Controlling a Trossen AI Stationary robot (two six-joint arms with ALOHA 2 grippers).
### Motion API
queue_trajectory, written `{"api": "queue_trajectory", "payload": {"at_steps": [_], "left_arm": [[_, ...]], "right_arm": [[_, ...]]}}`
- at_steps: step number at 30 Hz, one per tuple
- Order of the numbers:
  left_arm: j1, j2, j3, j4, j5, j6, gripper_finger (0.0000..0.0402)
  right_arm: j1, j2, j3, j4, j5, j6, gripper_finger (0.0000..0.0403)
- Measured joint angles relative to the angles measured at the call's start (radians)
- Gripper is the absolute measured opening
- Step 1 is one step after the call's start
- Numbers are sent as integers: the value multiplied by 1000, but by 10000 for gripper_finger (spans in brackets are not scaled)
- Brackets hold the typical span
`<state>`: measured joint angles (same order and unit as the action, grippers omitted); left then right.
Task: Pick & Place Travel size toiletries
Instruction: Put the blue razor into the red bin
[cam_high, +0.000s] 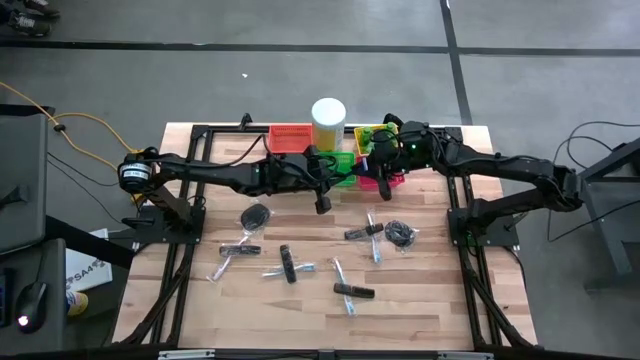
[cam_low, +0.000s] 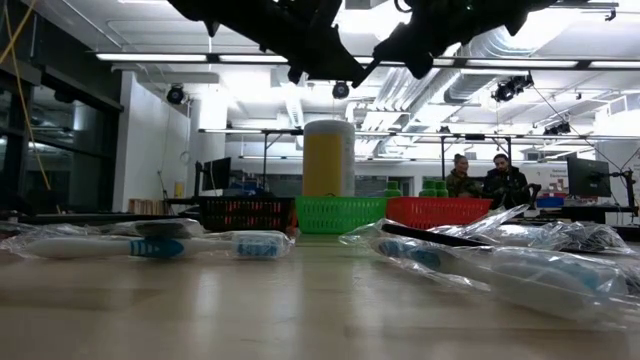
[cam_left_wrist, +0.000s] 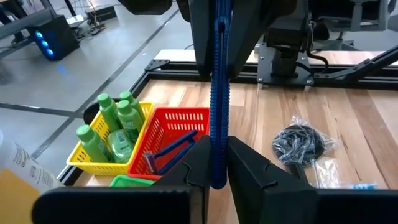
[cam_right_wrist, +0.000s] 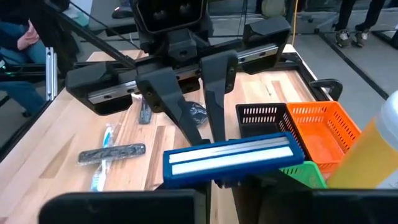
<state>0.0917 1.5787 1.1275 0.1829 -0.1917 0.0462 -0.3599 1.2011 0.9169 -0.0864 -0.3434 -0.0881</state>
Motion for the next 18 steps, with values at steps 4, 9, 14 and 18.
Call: {"api": "queue_trajectory", "payload": {"at_steps": [4,9,14,18], "left_arm": [[0,0,0,-8,-8,-3,71],[0,-2,0,-54,-53,-3,130],[0,-8,2,-117,-111,-25,170],[0,-8,2,-170,-137,-98,174]], "right_arm": [[-11,0,0,-3,6,14,26],[-54,0,0,-62,74,25,26],[-117,0,0,-159,115,40,26],[-168,0,0,-265,191,42,26]]}}
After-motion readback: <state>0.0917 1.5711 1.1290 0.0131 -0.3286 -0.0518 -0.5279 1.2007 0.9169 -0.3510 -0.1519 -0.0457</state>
